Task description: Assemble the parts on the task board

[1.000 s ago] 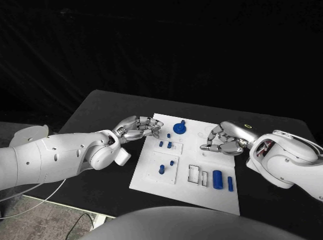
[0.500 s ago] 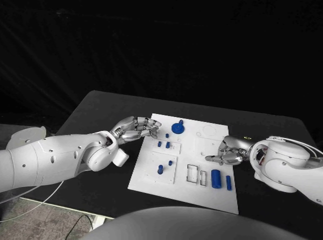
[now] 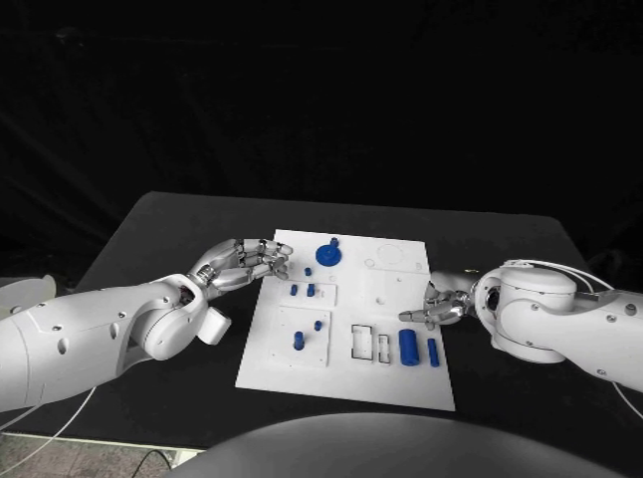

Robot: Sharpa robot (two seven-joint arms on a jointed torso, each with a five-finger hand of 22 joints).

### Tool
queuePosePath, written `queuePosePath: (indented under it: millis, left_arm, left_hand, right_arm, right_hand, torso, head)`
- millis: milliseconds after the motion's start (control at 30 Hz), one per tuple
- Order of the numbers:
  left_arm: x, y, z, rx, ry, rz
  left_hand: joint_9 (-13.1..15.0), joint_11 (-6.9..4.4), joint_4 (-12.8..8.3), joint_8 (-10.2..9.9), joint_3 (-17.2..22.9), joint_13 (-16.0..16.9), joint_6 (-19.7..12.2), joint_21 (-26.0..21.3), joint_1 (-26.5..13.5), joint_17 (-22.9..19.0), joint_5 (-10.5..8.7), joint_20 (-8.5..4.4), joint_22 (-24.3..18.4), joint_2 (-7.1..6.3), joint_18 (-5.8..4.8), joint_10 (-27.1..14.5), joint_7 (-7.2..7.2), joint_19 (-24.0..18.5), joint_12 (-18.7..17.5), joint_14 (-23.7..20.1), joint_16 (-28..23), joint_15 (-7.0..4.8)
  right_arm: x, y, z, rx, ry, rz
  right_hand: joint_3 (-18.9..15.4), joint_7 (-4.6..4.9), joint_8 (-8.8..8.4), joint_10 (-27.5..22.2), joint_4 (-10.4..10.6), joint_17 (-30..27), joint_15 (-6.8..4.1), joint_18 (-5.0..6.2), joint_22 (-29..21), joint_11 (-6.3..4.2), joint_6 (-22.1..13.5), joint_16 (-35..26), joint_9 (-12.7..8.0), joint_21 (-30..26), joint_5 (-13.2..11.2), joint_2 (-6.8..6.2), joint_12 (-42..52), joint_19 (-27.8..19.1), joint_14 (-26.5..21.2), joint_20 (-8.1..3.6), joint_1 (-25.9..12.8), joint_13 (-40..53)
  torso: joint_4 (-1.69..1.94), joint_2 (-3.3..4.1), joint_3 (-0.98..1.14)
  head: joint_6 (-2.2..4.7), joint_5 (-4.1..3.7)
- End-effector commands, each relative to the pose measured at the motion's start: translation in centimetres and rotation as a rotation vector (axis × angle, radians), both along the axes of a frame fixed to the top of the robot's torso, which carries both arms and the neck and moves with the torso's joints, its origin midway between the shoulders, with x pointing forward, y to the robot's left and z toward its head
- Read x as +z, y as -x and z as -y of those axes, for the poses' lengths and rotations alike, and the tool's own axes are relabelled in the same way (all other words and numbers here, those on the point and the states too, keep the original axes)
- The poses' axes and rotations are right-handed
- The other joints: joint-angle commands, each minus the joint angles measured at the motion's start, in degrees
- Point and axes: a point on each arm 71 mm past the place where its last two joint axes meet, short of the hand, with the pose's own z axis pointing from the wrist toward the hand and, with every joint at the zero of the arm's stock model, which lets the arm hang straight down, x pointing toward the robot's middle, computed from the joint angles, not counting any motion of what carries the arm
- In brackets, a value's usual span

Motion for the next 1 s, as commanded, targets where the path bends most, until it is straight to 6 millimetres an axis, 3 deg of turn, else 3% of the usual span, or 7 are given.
queuePosePath:
  millis: [33,300,1000]
  left_arm:
    - [0.1,0.1,0.2,-0.002,0.018,0.013]
    - [0.0,0.1,0.2,-0.003,0.017,0.01]
    - [-0.1,0.0,0.0,0.002,0.01,0.006]
  left_hand:
    - [-0.01,0.29,0.01,0.29,0.38,-0.06,-0.1,-0.36,0.71,-0.07,0.21,-0.05,0.08,-0.06,-0.01,0.12,0.35,0.36,0.17,0.14,0.27,0.16]
    - [-0.01,0.29,0.01,0.29,0.38,-0.06,-0.1,-0.36,0.71,-0.07,0.21,-0.05,0.08,-0.06,-0.01,0.12,0.35,0.36,0.17,0.14,0.27,0.16]
    - [-0.01,0.32,-0.04,0.31,0.58,-0.24,-0.11,-0.38,0.83,-0.15,0.4,-0.06,0.12,-0.06,-0.02,0.17,0.35,0.37,0.16,0.13,0.28,0.19]
  right_arm:
    - [-0.3,0.3,0.5,-0.029,0.046,-0.045]
    - [-0.9,0.7,0.5,-0.038,0.044,-0.058]
    - [-1.7,1.0,-0.5,-0.031,0.001,-0.058]
  right_hand:
    - [0.19,0.14,-0.56,5.91,0.0,15.07,-0.13,-0.09,14.72,0.05,-0.55,0.19,-0.07,-0.28,-0.17,0.17,0.21,5.52,6.09,-0.16,-0.58,15.06]
    - [0.16,0.2,-0.87,5.91,-0.05,15.07,-0.1,0.0,14.59,0.1,-0.68,0.19,-0.08,-0.62,-0.28,0.11,0.21,5.36,6.09,-0.13,-0.55,15.06]
    - [0.05,0.41,-1.91,5.91,-0.1,14.68,0.05,0.17,14.37,0.29,-0.83,0.01,0.32,-1.2,-1.79,-0.42,0.21,5.06,6.01,0.03,0.18,15.06]
  torso:
    - [-0.04,0.03,0.01]
    - [-0.01,0.1,0.03]
    - [0.06,0.03,0.03]
  head:
    - [0.01,-1.96]
    - [0.01,-3.14]
    - [0.01,-2.83]
